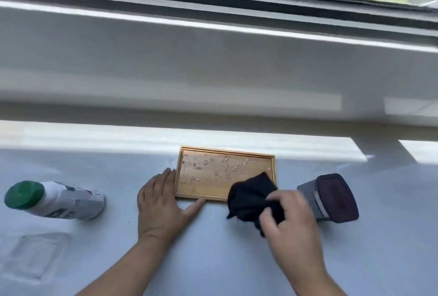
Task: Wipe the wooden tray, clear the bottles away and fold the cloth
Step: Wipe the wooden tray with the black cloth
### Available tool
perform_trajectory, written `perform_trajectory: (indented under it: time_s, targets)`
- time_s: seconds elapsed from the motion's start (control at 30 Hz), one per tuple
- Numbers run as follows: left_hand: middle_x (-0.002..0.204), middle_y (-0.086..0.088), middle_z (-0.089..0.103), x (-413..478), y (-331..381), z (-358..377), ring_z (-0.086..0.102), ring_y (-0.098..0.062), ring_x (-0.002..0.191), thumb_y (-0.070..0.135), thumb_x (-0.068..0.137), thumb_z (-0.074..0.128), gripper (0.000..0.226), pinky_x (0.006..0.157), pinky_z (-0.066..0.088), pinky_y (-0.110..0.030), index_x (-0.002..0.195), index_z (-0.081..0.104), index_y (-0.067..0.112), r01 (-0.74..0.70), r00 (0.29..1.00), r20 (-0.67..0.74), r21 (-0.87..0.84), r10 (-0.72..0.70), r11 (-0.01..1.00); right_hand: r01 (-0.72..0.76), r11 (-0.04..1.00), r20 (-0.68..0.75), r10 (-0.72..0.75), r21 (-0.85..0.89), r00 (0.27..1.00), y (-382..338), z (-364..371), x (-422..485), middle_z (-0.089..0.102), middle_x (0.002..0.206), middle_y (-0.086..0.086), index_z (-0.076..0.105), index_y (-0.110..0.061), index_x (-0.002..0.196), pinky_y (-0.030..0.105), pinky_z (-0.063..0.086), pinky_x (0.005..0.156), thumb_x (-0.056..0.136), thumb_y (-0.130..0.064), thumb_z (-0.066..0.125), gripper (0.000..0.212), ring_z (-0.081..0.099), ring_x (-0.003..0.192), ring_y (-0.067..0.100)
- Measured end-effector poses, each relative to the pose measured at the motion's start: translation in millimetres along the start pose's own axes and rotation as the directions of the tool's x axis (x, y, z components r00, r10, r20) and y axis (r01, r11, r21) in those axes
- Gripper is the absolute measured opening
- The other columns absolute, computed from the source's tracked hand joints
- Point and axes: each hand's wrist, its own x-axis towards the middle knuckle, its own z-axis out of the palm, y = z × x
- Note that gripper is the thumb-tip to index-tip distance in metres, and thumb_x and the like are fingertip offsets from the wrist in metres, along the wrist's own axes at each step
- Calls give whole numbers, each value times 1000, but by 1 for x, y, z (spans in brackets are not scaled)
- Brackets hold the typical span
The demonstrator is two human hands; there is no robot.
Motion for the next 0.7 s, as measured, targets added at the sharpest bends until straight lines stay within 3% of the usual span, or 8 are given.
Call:
perform_trajectory:
  time_s: [0.07, 0.2, 0.3, 0.37, 0.43, 0.57, 0.7]
  targets:
    - [151, -4, 54, 3, -2, 5, 42, -29, 139, 93, 71, 48, 111, 117, 28, -49, 151, 49, 16, 0, 1000, -4, 10, 0, 1000, -94, 996, -65, 94, 7, 993, 5, 7, 47, 52, 103, -17, 62, -36, 102, 27, 41, 76, 84, -19, 67, 25, 55, 98, 8]
    - [153, -1, 53, 5, -5, 11, 40, -28, 140, 91, 73, 49, 107, 117, 29, -51, 153, 48, 21, -5, 1000, -12, 24, 6, 1000, -155, 984, 31, 158, -90, 987, -15, 70, 104, 62, 116, 7, 69, -17, 111, 37, 47, 85, 87, -13, 66, 24, 57, 111, 32]
    - [152, -3, 55, 7, -5, 14, 42, -30, 140, 83, 74, 52, 100, 115, 27, -50, 150, 52, 18, -4, 1000, -3, 27, 4, 1000, 48, 995, 162, -32, -93, 986, -59, 125, 102, 63, 118, 10, 70, -18, 110, 41, 51, 85, 85, -20, 64, 26, 59, 105, 33]
    - [151, -4, 56, 7, -6, 16, 44, -32, 139, 65, 77, 50, 85, 114, 29, -52, 147, 55, 17, -10, 1000, -28, 12, 11, 1000, 248, 968, 308, -227, -30, 924, -87, 149, 81, 61, 112, 9, 67, -17, 107, 42, 52, 75, 84, -20, 61, 24, 60, 98, 33]
    - [151, -5, 57, 7, -5, 17, 44, -32, 139, 52, 78, 47, 77, 113, 32, -55, 145, 57, 15, -1, 999, -52, -3, 1, 1000, 356, 934, 403, -328, 5, 854, -94, 151, 66, 59, 108, 9, 63, -17, 105, 42, 50, 69, 81, -17, 58, 24, 59, 93, 34]
    - [149, -4, 58, 8, -4, 15, 45, -33, 139, 76, 69, 55, 98, 114, 30, -54, 147, 55, 17, 4, 999, -32, 7, -4, 1000, 200, 980, 469, -169, -15, 867, -49, 105, 85, 63, 113, 1, 60, -29, 107, 40, 53, 79, 84, -23, 58, 24, 61, 101, 30]
    - [150, -2, 55, 8, -3, 13, 43, -31, 140, 88, 71, 52, 103, 115, 29, -53, 149, 51, 20, 9, 1000, -19, 22, -8, 1000, -61, 984, 296, 109, -169, 949, 14, 55, 107, 64, 109, 2, 61, -25, 102, 37, 51, 74, 84, -15, 58, 20, 61, 93, 29]
